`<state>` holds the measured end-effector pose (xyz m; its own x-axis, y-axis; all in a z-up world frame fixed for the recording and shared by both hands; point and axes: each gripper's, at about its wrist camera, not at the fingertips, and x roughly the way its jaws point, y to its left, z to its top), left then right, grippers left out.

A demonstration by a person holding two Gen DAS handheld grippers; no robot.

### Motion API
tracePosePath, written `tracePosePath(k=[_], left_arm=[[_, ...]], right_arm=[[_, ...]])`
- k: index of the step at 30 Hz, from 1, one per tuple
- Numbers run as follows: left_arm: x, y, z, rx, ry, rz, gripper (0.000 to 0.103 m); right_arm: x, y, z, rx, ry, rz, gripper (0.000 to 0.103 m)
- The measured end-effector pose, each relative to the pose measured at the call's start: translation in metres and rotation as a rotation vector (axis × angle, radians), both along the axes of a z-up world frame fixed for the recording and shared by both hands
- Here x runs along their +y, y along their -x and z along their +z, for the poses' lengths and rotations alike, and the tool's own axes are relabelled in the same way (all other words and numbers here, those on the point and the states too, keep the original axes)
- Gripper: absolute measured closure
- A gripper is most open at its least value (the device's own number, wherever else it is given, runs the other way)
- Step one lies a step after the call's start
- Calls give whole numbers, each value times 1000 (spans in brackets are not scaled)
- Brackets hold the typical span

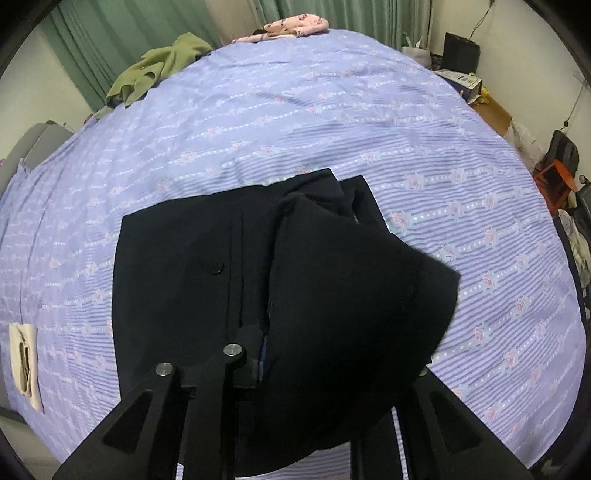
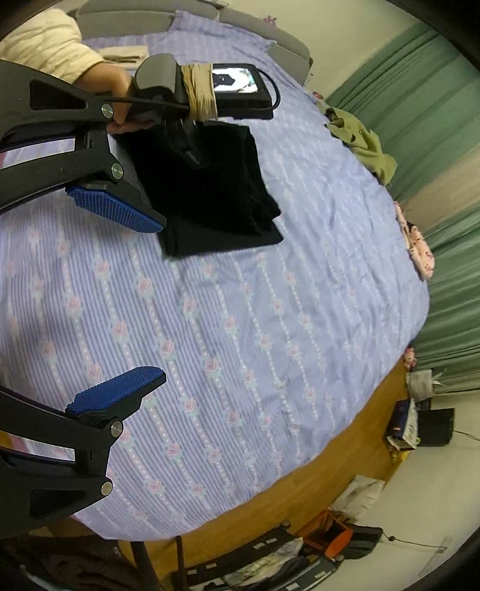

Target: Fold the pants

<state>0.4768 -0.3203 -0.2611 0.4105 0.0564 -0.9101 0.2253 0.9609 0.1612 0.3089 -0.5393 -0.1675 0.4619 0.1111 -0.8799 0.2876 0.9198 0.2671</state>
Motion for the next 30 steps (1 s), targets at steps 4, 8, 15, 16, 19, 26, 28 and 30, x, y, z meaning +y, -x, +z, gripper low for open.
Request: tracePosePath(k=[4, 8, 15, 16, 19, 26, 28, 30], left_arm=[[-15, -3, -2, 91, 141, -27, 29], [-26, 20, 32, 3, 172, -98, 21], [51, 30, 65, -98, 202, 26, 11], [70, 27, 61, -97, 184, 54, 11], [112, 20, 42, -75, 133, 114, 11], [180, 4, -5, -48, 60, 161, 11], [189, -1, -20, -43, 58, 153, 11], [194, -3, -30, -41, 52, 150, 11]], right_arm=[[-14, -7, -14, 20, -12, -4, 27], [-23, -17, -23, 41, -48, -17, 27], [-4, -47, -23, -27, -89, 58, 27], [5, -55, -24, -44, -95, 86, 27], [37, -85, -32, -85, -110, 195, 27], [102, -157, -81, -80, -115, 357, 47], [107, -171, -100, -60, -143, 337, 50], [109, -179, -118, -36, -156, 309, 50]])
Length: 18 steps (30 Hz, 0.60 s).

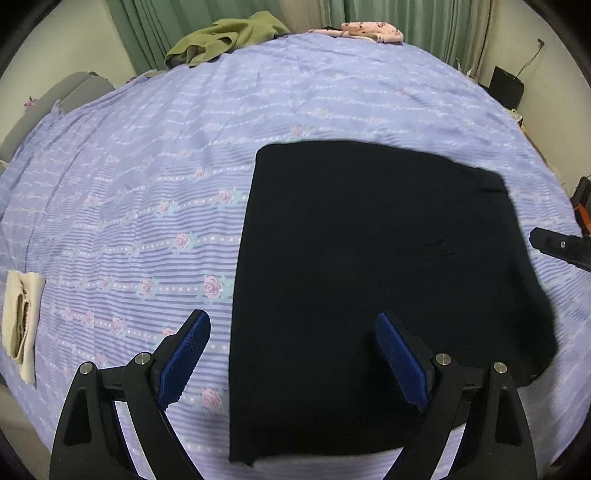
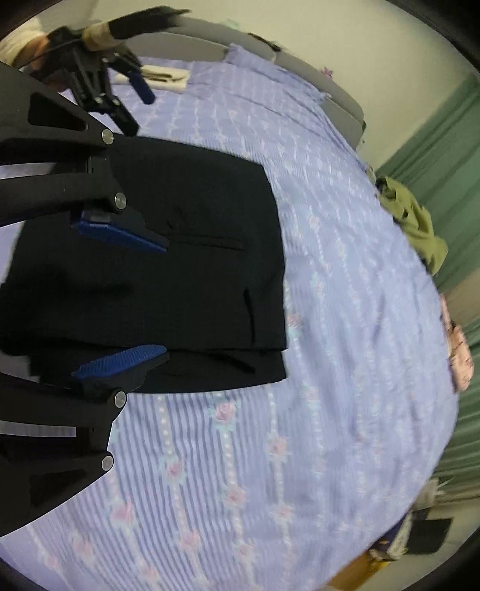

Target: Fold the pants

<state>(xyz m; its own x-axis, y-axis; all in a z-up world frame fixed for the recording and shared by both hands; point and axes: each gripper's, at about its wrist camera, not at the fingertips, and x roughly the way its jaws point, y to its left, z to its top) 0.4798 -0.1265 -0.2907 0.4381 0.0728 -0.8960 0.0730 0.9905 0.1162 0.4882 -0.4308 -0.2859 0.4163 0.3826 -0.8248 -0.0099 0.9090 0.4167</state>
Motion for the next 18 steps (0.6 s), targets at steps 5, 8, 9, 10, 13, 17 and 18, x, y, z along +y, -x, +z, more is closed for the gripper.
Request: tracePosePath(k=[5, 8, 9, 10, 13, 17, 18], left_arm=[[5, -6, -16, 1, 1, -22, 12], [4, -7, -16, -11, 9, -37, 12], [5, -7, -16, -15, 10, -40, 12], [5, -9, -16, -17, 9, -40, 12], [5, -14, -19, -11, 20, -33, 12], [3, -18, -17, -6, 34, -22, 12], [3, -18, -16, -11, 42, -22, 12]], right_arm=[[4, -6, -29, 66, 39, -24, 59], [13, 4, -15, 14, 59, -4, 64], [14, 6, -9, -5, 62, 2, 65], [14, 7, -2, -27, 49, 6, 68], [14, -5, 0, -43, -10, 21, 69], [10, -21, -18, 27, 3, -34, 94], [8, -19, -14, 19, -4, -50, 96]])
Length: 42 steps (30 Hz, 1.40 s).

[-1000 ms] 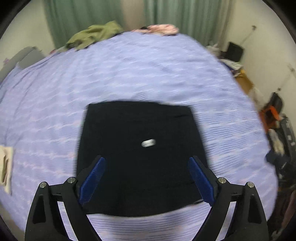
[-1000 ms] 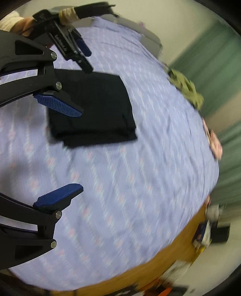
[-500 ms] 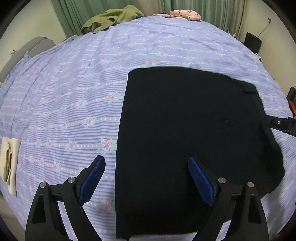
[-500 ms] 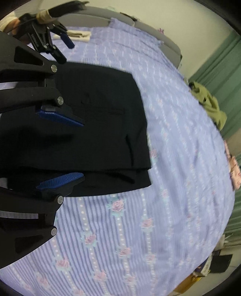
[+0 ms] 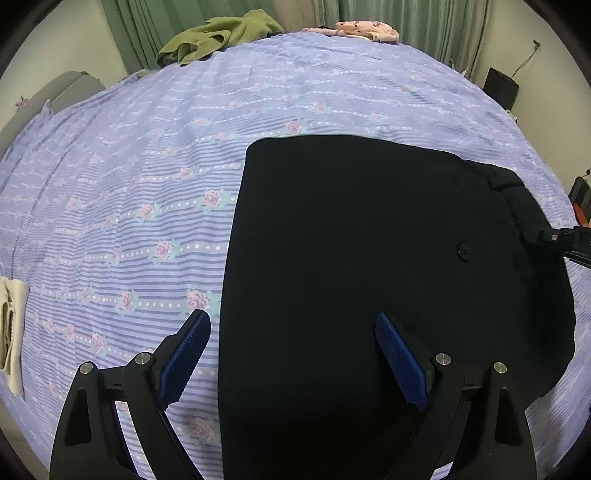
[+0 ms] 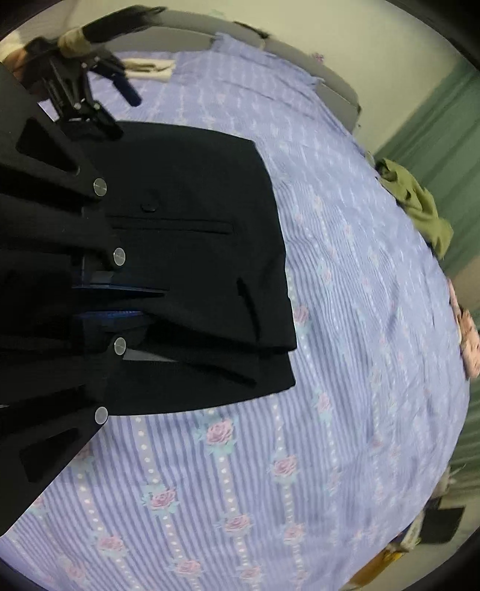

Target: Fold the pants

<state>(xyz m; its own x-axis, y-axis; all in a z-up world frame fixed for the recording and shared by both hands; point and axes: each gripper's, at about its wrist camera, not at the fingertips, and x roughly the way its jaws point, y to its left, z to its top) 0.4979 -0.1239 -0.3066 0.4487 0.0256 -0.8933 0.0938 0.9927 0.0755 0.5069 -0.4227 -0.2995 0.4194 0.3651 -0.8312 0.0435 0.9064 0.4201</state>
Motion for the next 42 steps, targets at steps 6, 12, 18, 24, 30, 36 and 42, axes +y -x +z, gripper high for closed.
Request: tracePosePath(k=[6, 12, 18, 24, 30, 36, 42], left_arm=[[-10, -4, -4, 0, -24, -17, 12], [-15, 5, -10, 14, -70, -37, 11], [-10, 22, 4, -42, -94, -33, 11], [-10, 18, -6, -30, -123, -35, 11], [-14, 11, -9, -40, -130, -40, 11], [-18, 3, -13, -38, -130, -44, 11], [-23, 3, -15, -37, -126, -54, 11]], right_arm=[[-10, -9, 12, -52, 125, 1, 97], [-19, 0, 4, -19, 304, -52, 50], [-27, 45, 40, -118, 236, -79, 22], [-14, 43, 0, -32, 191, -24, 22], [-17, 34, -27, 18, 155, -20, 22], [-23, 27, -42, 41, 54, -11, 22], [-33, 28, -54, 67, -98, 15, 18]])
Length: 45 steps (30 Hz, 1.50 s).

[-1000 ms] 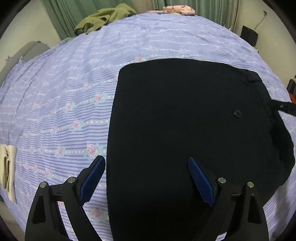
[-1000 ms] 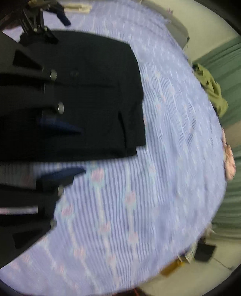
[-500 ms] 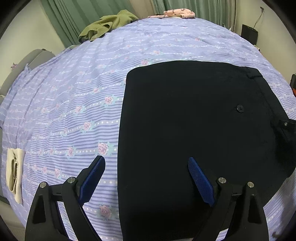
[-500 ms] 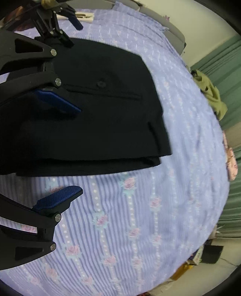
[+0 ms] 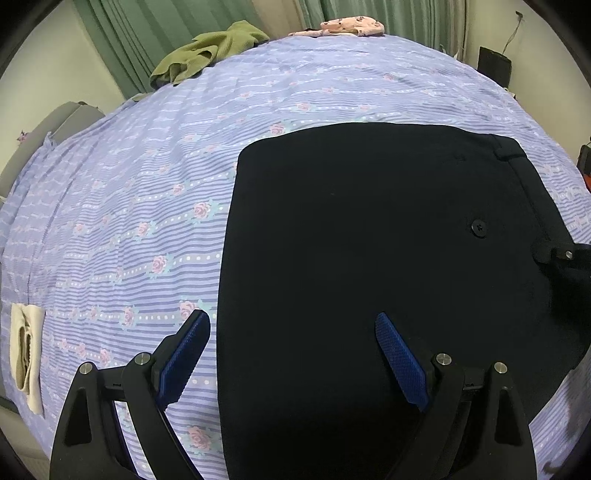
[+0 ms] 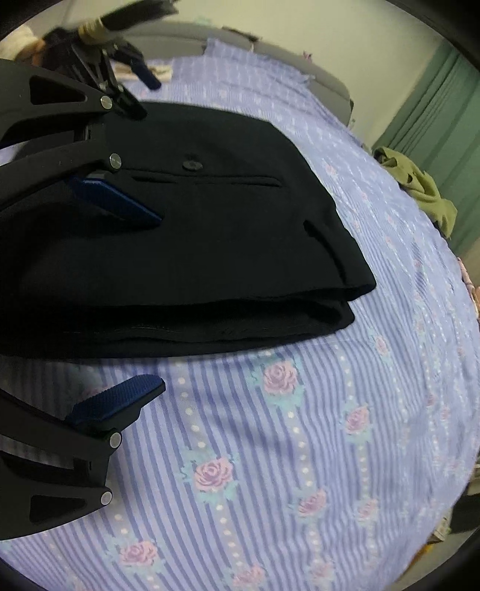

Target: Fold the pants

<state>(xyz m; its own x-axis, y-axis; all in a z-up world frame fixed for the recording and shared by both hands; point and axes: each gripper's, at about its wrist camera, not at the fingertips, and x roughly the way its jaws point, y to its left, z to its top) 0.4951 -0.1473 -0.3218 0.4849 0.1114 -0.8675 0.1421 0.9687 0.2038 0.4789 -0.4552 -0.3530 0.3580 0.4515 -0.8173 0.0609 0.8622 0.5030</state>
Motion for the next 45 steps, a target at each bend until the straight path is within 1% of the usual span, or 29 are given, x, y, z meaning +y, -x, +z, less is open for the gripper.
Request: tracePosePath(k=[3, 4, 5, 6, 7, 9, 11, 12, 13, 15, 16, 19, 21, 23, 25, 29, 31, 32, 34, 35, 36, 37, 39, 41, 42, 43, 45], left_arm=[[-1, 0, -1, 4, 8, -11, 11], [-1, -2, -2, 7, 10, -14, 11], [-1, -2, -2, 9, 12, -16, 11], [-1, -4, -2, 11, 15, -18, 11], [-1, -6, -2, 12, 19, -17, 11], [0, -8, -2, 17, 31, -14, 11], [2, -11, 0, 22, 49, -13, 11], [4, -12, 2, 23, 61, -8, 11], [9, -12, 5, 21, 82, 0, 11], [17, -13, 10, 18, 120, 18, 11], [24, -14, 12, 20, 136, 30, 11], [42, -17, 15, 22, 162, 50, 11], [56, -23, 15, 23, 169, 66, 11], [69, -30, 14, 23, 204, 70, 11], [80, -39, 7, 47, 270, 77, 11], [92, -58, -17, 143, 473, 69, 12], [91, -64, -31, 185, 528, 70, 12], [90, -64, -33, 187, 538, 71, 12], [87, -62, -29, 200, 595, 59, 25], [86, -61, -24, 226, 674, 33, 33], [83, -59, -16, 234, 735, 9, 33], [80, -56, -5, 218, 762, -24, 33], [75, -50, 12, 186, 793, -111, 33], [73, -50, 11, 178, 772, -122, 33], [73, -53, 3, 197, 765, -99, 33], [75, -57, -12, 232, 765, -56, 33], [76, -66, -33, 295, 779, 8, 38]], right_arm=[[7, 4, -1, 14, -111, 89, 18], [10, 4, -3, 17, -118, 109, 18], [13, 1, -6, 23, -102, 125, 18], [14, -4, -11, 32, -107, 125, 18], [13, -10, -14, 38, -128, 104, 18], [4, -21, -19, 59, -210, 6, 18], [2, -25, -21, 91, -247, -75, 20], [4, -24, -20, 103, -231, -103, 29], [9, -21, -17, 108, -173, -112, 40], [23, -13, -5, 82, -62, -89, 49], [28, -11, -1, 75, -22, -86, 52], [49, -13, 10, 58, 131, -73, 55], [67, -13, 16, 42, 251, -44, 55], [80, -13, 18, 29, 324, -23, 55], [90, -13, 19, 23, 374, -5, 55], [98, -15, 16, 25, 395, -4, 55], [103, -15, 15, 20, 403, 0, 55], [105, -14, 15, 18, 406, 1, 55], [110, -14, 13, 14, 409, 4, 55], [111, -14, 12, 14, 406, 3, 55], [112, -14, 12, 15, 403, 0, 55], [109, -13, 12, 16, 402, 1, 55], [112, -13, 11, 15, 404, 3, 55], [110, -10, 10, 14, 404, 2, 55], [110, -10, 10, 13, 405, 2, 55], [110, -9, 10, 11, 404, 2, 55], [107, -8, 10, 10, 402, 2, 55]])
